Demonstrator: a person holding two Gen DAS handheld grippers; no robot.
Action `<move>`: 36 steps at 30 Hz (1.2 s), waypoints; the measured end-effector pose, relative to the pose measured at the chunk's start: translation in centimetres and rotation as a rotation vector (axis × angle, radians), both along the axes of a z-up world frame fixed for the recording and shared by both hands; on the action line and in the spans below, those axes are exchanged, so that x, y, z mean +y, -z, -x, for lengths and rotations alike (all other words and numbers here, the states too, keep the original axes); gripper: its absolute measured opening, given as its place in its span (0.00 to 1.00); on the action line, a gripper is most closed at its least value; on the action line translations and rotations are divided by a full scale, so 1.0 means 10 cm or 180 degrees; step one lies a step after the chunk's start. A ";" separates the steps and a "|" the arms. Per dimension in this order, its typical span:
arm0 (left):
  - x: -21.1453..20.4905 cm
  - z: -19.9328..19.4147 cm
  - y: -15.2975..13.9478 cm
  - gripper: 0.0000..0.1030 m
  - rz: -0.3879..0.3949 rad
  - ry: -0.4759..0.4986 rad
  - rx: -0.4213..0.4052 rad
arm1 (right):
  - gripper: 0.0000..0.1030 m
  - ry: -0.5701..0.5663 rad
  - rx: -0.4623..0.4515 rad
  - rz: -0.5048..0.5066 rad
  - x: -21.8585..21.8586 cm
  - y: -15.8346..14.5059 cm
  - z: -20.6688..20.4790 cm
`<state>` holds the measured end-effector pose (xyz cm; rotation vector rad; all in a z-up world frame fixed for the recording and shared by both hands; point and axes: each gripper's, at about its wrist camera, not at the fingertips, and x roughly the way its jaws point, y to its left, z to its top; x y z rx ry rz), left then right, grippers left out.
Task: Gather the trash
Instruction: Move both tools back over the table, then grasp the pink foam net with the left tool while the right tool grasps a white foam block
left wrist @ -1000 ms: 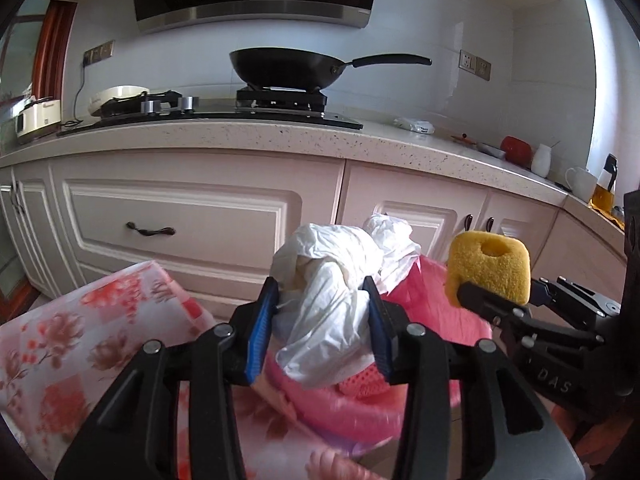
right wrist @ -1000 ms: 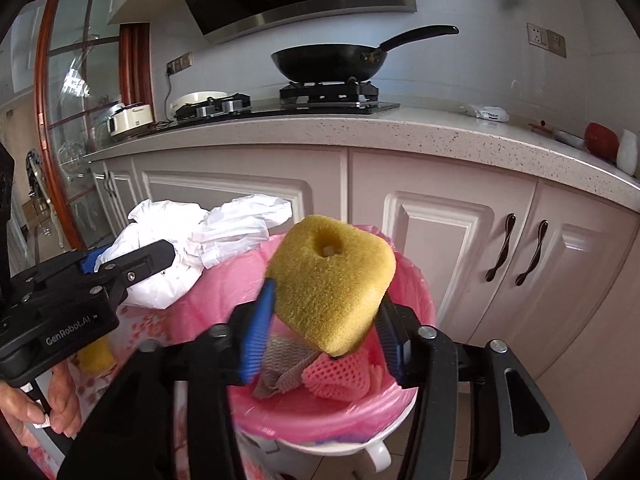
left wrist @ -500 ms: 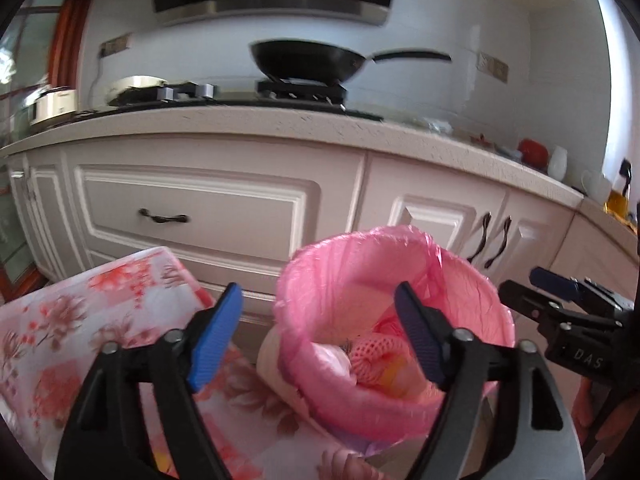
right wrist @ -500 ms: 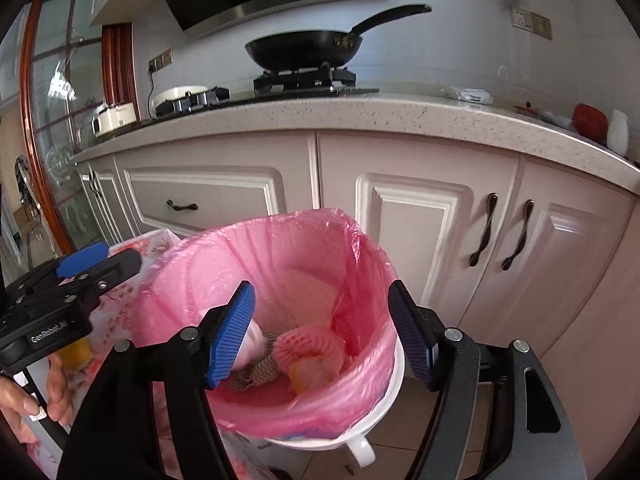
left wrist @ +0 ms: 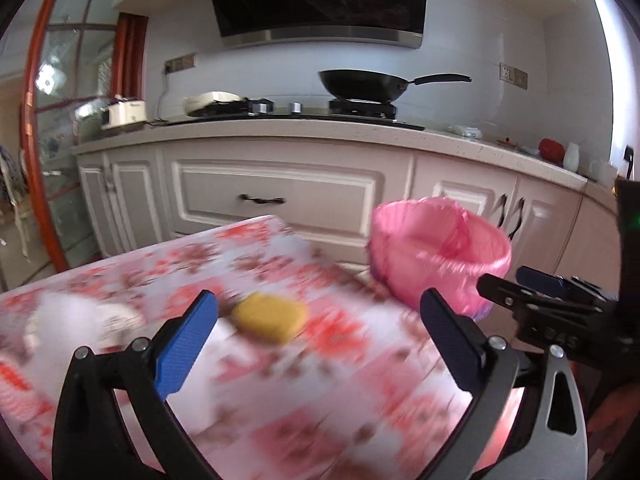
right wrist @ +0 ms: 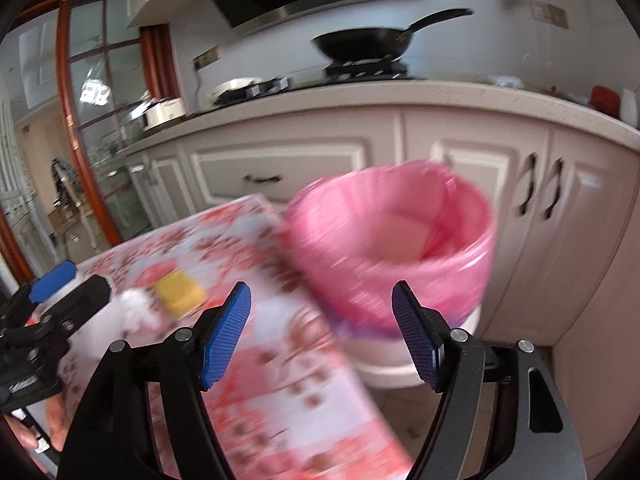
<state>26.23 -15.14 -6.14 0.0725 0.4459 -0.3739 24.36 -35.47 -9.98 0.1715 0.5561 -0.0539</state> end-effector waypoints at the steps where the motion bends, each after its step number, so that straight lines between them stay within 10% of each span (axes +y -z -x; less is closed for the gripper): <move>1: 0.08 0.06 0.01 0.95 -0.0027 -0.0039 -0.0012 | 0.67 -0.0036 0.0025 -0.0007 0.09 0.02 0.01; 19: 2.39 0.53 0.32 0.95 -0.0291 -0.1514 0.0081 | 0.71 -0.0741 0.0314 0.0152 1.70 0.24 -0.01; 36: 2.98 0.05 0.47 0.91 -0.0182 -0.1615 0.0347 | 0.74 -0.0811 0.0462 0.0095 2.28 0.34 -0.52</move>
